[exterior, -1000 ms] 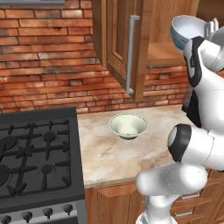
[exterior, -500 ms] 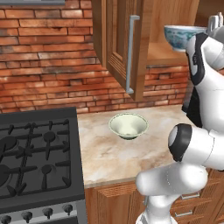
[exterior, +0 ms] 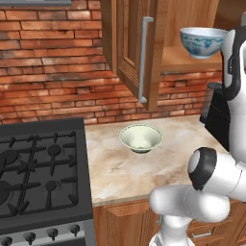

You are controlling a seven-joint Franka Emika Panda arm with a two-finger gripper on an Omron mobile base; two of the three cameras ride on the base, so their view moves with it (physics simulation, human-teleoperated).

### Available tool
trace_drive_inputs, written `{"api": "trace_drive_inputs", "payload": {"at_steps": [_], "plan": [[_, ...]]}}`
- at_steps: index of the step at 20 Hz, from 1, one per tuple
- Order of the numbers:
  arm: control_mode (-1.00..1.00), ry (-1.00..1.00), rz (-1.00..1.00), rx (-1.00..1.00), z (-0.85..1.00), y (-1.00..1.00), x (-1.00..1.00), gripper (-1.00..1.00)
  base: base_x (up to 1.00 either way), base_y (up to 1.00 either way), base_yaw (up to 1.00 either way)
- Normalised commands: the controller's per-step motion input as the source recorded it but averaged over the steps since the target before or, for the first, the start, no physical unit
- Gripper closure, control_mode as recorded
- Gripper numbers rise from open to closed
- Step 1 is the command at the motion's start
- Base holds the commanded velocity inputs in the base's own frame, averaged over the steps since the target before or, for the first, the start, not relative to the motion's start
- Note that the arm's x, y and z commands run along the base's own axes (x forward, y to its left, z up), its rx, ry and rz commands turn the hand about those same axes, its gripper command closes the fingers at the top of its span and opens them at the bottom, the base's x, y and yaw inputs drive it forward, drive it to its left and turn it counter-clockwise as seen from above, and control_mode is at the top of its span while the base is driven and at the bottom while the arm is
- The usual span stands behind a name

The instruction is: Open the cabinet. Pick the bowls from the counter and place them in the cabinet. Then close the cabinet.

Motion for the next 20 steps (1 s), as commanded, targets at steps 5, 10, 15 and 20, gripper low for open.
{"api": "trace_drive_inputs", "payload": {"at_steps": [5, 10, 15, 20], "plan": [[-1.0, 0.01, 0.0, 0.0, -0.05, 1.0, -1.0, -1.0, 0.0, 0.0, 0.0], [-1.0, 0.0, 0.05, 0.0, -0.14, 0.52, -1.0, -1.0, 0.0, 0.0, 0.0], [-1.0, 0.03, 0.06, 0.0, -0.49, 0.19, -1.0, -1.0, 0.0, 0.0, 0.0], [-1.0, 0.16, 0.12, 0.08, -0.59, 0.14, -0.92, -1.0, 0.0, 0.0, 0.0]]}}
